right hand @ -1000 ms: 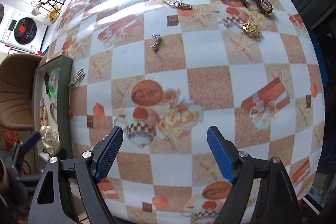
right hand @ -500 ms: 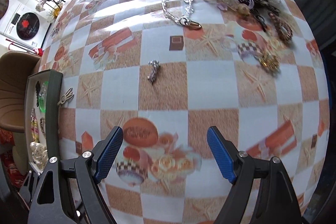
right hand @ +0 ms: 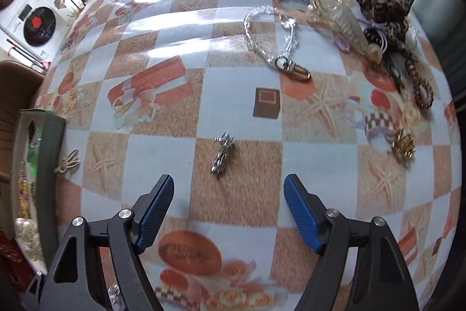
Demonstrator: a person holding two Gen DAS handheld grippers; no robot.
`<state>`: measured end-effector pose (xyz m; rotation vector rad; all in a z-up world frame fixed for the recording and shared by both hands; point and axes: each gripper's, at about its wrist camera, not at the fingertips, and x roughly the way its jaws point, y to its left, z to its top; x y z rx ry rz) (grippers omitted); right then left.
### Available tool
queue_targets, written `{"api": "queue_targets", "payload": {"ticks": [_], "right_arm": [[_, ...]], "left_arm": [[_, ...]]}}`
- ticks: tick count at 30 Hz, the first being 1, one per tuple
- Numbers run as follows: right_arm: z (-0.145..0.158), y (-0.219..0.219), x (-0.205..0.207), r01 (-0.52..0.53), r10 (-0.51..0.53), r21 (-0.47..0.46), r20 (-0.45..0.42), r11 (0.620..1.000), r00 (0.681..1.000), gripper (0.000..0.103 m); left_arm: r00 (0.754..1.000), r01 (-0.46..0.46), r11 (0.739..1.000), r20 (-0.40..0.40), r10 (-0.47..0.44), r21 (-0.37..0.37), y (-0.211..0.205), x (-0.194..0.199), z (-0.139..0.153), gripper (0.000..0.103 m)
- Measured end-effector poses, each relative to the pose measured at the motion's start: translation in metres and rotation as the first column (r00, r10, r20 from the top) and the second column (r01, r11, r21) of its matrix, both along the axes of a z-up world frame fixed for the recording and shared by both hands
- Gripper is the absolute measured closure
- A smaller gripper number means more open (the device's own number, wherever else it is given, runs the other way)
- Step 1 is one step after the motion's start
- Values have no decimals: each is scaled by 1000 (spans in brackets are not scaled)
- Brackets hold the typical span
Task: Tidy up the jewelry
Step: 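Grasp the pearl earring with the left tool while the right tool grasps the silver charm, then lift both charms and carry them toward the tray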
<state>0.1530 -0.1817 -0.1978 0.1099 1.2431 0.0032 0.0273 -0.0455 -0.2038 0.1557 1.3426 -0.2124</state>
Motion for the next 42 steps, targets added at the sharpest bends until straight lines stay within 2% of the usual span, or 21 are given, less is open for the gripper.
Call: {"api": "queue_targets", "payload": {"ticks": [2,5,10,12,14,16,17,18,19,20,23,26,42], "right_arm": [[-1,3,2,-3,3,-28,13,1000,1000,26],[-1,8,2,-5,6,-72,22,997,1000,31],[2,7,0,-1,3,-90,26,996,1000,44],[4,8,2,-18,20,-87,22,996,1000,63],[5,10,3,-28,29,-81,16,996,999,70],[7,12,3,-33,34,-74,13,997,999,75],[7,14,4,-33,34,-75,13,997,999,80],[7,14,4,-31,32,-80,12,996,999,90],[8,14,5,-28,29,-75,9,997,1000,94],[8,15,5,-25,25,-71,6,997,1000,96],[8,11,5,-9,9,-50,-1,999,1000,98],[11,3,0,8,-8,-17,-13,1000,1000,98],[38,-10,-55,27,-21,111,-59,993,998,98]], "left_arm": [[1000,0,1000,4,0,-2,1,-2,-1,28],[1000,0,1000,5,0,-11,-1,-5,0,35],[1000,21,999,2,-21,-25,-9,-10,3,55],[1000,28,999,-4,-28,-30,-12,-12,4,61],[999,29,999,-12,-29,-33,-15,-12,4,64],[999,29,999,-19,-29,-35,-17,-10,3,77],[999,31,999,-23,-32,-36,-18,-10,3,78],[999,33,999,-28,-35,-41,-18,-10,3,81],[999,35,998,-32,-36,-47,-18,-10,4,90],[999,36,998,-36,-38,-50,-19,-10,4,90],[998,36,997,-39,-39,-65,-16,-10,6,92],[998,37,996,-39,-40,-83,-9,-8,10,101],[1000,7,989,-28,-11,-147,11,6,48,101]]}}
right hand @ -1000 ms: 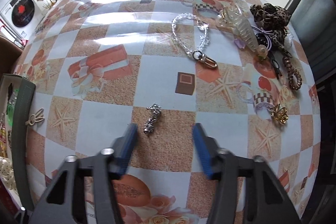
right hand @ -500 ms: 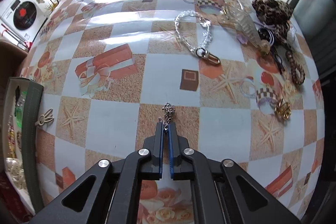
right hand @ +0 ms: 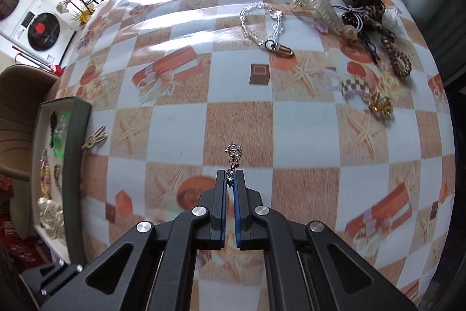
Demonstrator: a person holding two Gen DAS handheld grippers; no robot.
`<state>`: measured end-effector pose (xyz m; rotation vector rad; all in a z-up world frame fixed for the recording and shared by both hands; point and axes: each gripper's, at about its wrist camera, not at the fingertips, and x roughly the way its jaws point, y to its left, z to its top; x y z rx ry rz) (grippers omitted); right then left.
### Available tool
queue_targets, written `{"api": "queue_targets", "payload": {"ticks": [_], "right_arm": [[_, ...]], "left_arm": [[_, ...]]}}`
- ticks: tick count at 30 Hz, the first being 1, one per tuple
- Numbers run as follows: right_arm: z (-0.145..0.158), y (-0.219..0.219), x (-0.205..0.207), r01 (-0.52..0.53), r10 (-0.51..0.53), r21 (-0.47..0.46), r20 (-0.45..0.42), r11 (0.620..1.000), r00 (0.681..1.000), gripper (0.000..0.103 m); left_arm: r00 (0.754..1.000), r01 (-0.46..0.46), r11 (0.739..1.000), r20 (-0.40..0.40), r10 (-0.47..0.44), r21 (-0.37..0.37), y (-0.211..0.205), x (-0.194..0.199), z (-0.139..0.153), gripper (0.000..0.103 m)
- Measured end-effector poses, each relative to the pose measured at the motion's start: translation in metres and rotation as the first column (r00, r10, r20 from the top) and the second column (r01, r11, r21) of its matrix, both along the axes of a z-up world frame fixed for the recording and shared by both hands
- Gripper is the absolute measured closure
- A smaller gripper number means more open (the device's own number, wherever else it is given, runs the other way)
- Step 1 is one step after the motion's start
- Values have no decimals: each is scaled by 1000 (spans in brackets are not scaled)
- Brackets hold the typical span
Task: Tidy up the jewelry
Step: 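Lift both charms and carry them toward the tray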
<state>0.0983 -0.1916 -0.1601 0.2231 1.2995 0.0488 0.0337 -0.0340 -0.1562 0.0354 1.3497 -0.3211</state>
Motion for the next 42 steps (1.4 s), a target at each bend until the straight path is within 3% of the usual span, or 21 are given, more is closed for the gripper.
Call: {"api": "queue_targets", "payload": {"ticks": [13,26,27,28,29,30,31,38,40,42], "right_arm": [[18,8,-46,11,-8,52,-46,999,999,99],[17,0,-72,55,-50,59,-89,997,995,99],[17,-1,-74,59,-53,60,-91,996,994,99],[16,-2,-75,62,-56,62,-94,996,994,99],[14,-4,-76,67,-61,63,-98,996,993,99],[14,-5,-77,69,-63,64,-101,996,993,99],[12,-6,-78,72,-65,65,-105,995,992,99],[7,-8,-81,77,-69,70,-117,995,991,99],[6,-8,-81,76,-68,70,-120,995,991,99],[4,-8,-82,76,-67,71,-124,995,990,99]], "left_arm": [[999,-27,999,-34,25,-47,29,-9,13,101],[996,18,999,-86,-16,29,4,-11,-20,100],[996,18,999,-90,-15,32,3,-11,-23,95],[996,16,999,-94,-13,35,2,-12,-25,52],[996,10,999,-94,-6,43,2,-12,-26,19],[997,-5,998,-72,10,68,3,-13,-24,1],[999,-8,997,-41,11,79,2,-14,-20,0],[999,-1,991,-46,7,131,-5,-7,-32,1],[998,13,990,-64,-4,141,-10,-7,-41,17],[995,29,989,-96,-16,142,-14,-7,-50,21]]}}
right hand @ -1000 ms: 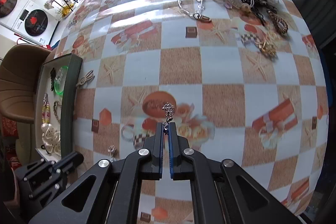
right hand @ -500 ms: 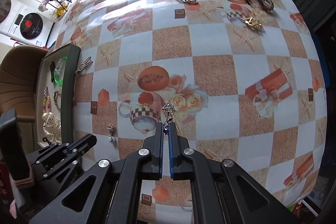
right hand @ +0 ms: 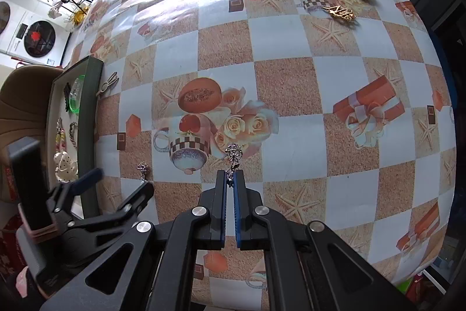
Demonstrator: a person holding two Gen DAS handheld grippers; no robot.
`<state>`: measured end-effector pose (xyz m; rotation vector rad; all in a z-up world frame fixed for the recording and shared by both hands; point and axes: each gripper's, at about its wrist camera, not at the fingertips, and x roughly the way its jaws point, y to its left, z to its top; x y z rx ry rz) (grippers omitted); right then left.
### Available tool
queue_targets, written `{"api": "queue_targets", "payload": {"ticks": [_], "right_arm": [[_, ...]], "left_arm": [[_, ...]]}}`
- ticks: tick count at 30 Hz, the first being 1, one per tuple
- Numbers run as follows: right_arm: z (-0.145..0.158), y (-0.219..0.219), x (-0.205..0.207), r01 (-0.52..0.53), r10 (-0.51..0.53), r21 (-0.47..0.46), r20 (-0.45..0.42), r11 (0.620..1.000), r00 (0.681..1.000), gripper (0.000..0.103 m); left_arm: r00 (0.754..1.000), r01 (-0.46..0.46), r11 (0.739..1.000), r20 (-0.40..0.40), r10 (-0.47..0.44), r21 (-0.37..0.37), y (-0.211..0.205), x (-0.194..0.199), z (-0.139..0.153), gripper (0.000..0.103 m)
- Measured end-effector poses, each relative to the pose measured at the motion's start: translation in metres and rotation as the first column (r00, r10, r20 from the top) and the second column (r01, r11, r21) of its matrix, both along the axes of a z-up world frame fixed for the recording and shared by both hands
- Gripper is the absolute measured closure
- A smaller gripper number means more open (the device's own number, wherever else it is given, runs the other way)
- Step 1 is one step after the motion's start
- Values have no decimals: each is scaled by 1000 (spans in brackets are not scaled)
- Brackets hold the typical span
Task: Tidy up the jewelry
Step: 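Lift both charms and carry them toward the tray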
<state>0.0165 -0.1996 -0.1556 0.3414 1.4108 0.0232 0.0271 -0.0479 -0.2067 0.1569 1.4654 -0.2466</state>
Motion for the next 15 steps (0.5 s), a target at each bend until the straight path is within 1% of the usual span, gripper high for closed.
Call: {"api": "queue_targets", "payload": {"ticks": [1,2,3,5,6,7,8,9,11,12,15], "right_arm": [[-1,0,0,0,0,0,-3,1000,1000,99],[-1,1,-1,0,0,0,-4,1000,1000,99],[-2,1,-1,-1,1,1,-5,1000,1000,99],[-2,2,-2,-3,3,1,-7,1000,1000,99],[-3,3,-3,-4,4,1,-8,1000,1000,99],[-3,3,-3,-6,6,1,-11,1000,1000,99],[-3,4,-3,-9,9,0,-12,1000,1000,99],[-3,5,-3,-12,12,-1,-13,1000,1000,99],[-2,7,-3,-16,16,-2,-13,1000,1000,99],[-1,7,-4,-18,18,-3,-11,1000,1000,99],[4,10,-4,-22,22,-1,-3,1000,1000,99]], "left_arm": [[1000,6,1000,-9,-6,0,-2,-1,-4,25],[1000,13,1000,3,-13,6,-3,-2,-4,25],[1000,25,1000,10,-25,4,-6,-3,-4,27],[999,41,999,20,-41,0,-10,-4,-2,38],[998,48,999,30,-48,-3,-12,-5,1,53],[998,60,998,38,-59,-8,-14,-5,3,75],[997,70,997,35,-69,-15,-16,-5,4,87],[997,71,997,28,-70,-22,-16,-5,4,92],[998,58,997,14,-57,-56,-16,-4,5,93],[999,52,996,10,-51,-77,-14,-3,8,99],[1000,30,990,6,-30,-139,-7,-2,20,100]]}}
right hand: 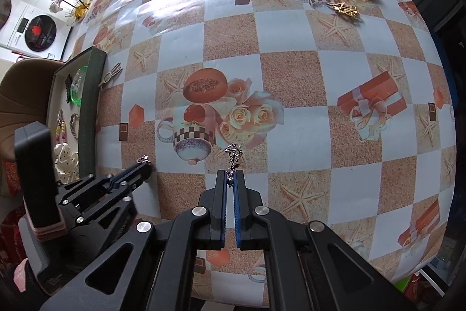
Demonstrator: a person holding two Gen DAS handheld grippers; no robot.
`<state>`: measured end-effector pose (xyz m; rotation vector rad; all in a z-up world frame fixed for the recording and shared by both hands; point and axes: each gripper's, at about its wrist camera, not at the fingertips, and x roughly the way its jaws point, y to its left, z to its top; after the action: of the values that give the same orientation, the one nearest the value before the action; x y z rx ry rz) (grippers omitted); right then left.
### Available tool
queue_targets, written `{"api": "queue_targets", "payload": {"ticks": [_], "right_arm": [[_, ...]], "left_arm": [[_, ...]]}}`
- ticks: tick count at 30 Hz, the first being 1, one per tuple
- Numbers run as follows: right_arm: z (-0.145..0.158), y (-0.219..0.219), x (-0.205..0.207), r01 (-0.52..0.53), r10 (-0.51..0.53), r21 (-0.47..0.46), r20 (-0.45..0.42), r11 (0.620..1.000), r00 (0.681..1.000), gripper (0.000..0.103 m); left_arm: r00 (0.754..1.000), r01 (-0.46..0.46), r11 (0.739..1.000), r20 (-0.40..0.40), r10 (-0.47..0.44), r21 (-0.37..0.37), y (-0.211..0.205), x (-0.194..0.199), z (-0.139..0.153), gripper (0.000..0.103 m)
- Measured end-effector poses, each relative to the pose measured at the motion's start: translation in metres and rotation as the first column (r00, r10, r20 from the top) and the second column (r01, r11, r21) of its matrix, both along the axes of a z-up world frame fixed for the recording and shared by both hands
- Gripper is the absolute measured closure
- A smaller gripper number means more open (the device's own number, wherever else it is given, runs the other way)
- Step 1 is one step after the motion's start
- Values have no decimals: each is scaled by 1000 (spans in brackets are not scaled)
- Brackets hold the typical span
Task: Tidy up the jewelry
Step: 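Lift both charms and carry them toward the tray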
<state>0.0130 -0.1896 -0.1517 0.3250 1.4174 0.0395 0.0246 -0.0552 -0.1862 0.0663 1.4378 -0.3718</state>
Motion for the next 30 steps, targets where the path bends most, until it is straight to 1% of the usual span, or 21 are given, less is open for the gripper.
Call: {"api": "queue_targets", "payload": {"ticks": [4,10,12,16,17,18,19,20,21,24,26,27,28,29,30], "right_arm": [[7,4,1,-12,12,1,12,1000,1000,99],[18,14,2,-29,28,0,30,1000,999,99],[21,18,2,-35,35,1,32,999,999,99],[21,24,1,-50,50,0,24,999,998,99],[20,25,0,-51,51,-1,22,999,998,99],[20,26,0,-52,52,1,19,999,998,99],[19,26,-1,-52,52,2,17,999,998,99],[18,26,-2,-52,52,2,15,999,999,99],[18,26,-3,-52,52,3,12,999,999,99],[15,23,-7,-43,43,5,4,999,999,99],[11,19,-9,-33,33,7,-7,999,999,99],[10,17,-10,-29,29,6,-10,1000,1000,99],[9,16,-11,-25,25,5,-12,1000,1000,99],[8,13,-12,-20,21,4,-15,1000,1000,99],[8,12,-13,-18,18,3,-16,1000,1000,99]], "left_arm": [[1000,-13,998,11,14,-56,21,2,22,100],[999,-27,996,31,30,-83,43,1,41,100],[999,-36,996,31,39,-78,46,0,42,100],[998,-50,999,48,51,-19,46,-3,36,99],[998,-53,999,39,53,-4,44,-2,31,96],[998,-50,999,27,50,1,43,-2,27,66],[998,-52,999,20,52,13,42,-2,23,15],[997,-65,997,35,64,32,42,-3,21,0],[995,-71,996,68,68,50,41,-5,22,0],[997,-49,997,63,45,62,35,-6,15,0],[998,-31,996,61,26,83,29,-5,8,12],[999,-21,996,47,17,92,25,-5,3,23],[1000,-12,996,30,9,93,22,-4,-3,30],[1000,-5,995,16,3,97,19,-3,-9,32],[1000,1,995,9,-2,98,17,-3,-13,36]]}}
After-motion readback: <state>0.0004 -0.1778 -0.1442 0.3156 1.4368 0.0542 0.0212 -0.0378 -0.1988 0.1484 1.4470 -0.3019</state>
